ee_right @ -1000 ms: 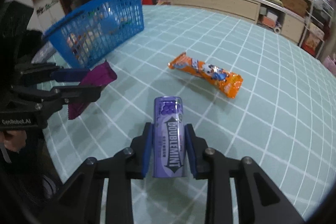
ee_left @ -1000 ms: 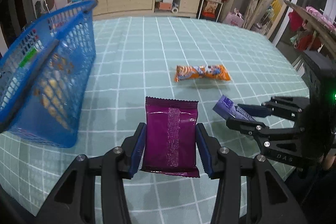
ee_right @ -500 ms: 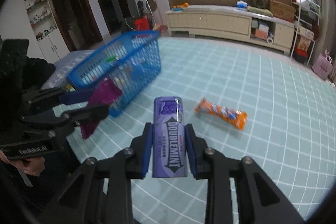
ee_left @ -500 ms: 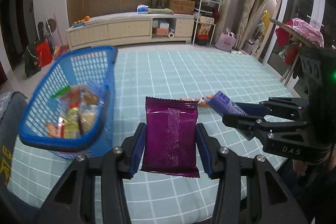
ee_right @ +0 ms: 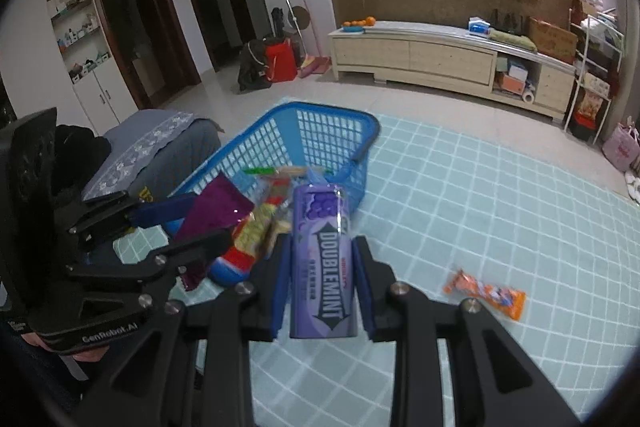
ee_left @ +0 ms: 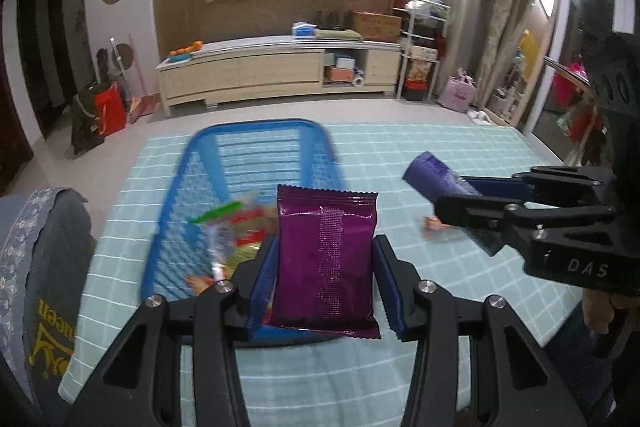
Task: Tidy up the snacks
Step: 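Carry the purple pack and Doublemint box with both tools over the basket, then open both tools to drop the purple pack and gum box into the basket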
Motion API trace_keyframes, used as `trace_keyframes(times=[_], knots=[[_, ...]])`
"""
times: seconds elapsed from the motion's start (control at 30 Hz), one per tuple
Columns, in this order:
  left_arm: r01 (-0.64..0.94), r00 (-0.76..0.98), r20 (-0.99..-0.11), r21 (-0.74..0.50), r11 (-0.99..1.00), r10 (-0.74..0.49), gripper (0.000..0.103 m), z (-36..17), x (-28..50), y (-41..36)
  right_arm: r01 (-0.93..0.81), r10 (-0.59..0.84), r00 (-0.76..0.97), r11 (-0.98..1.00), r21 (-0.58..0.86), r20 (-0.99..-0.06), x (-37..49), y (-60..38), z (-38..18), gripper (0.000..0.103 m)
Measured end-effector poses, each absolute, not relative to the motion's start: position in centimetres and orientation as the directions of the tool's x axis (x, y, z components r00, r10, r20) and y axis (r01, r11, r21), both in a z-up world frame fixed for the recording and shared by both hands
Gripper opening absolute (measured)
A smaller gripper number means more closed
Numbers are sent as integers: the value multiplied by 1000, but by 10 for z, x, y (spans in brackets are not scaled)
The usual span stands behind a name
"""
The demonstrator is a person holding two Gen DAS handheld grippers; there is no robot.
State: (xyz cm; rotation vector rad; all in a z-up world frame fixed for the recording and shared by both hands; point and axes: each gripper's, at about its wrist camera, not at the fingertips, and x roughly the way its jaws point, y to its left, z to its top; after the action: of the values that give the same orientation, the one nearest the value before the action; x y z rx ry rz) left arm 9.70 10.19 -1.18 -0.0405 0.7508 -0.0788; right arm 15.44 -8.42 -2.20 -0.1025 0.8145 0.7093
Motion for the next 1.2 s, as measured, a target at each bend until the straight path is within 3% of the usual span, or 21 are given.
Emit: trace_keyframes(times=[0.37, 0.9, 0.93, 0.97, 1.03, 1.2], knots=[[-41, 723, -690, -95, 995, -36, 45, -16, 113, 166, -613, 449, 440, 783, 105, -778, 179, -6, -30, 34], [-69, 708, -706, -115, 991, -33, 45, -27, 107, 175, -559, 370, 416, 824, 87, -830, 190, 12, -60, 36], [-68, 708, -705, -118, 991, -35, 45, -26, 105, 175, -559, 372, 426, 825, 84, -825, 189, 10, -58, 44], [-65, 709, -704, -120, 991, -39, 45, -24, 104, 175, -557, 370, 441, 827, 74, -817, 188, 10, -55, 62], [-61, 709, -704, -111, 992, -35, 45, -24, 101, 176, -549, 378, 468, 833, 73, -799, 186, 6, -51, 80], [-66, 708, -706, -99, 993, -24, 45, -20, 101, 175, -519, 388, 489, 849, 97, -781, 190, -5, -44, 91]])
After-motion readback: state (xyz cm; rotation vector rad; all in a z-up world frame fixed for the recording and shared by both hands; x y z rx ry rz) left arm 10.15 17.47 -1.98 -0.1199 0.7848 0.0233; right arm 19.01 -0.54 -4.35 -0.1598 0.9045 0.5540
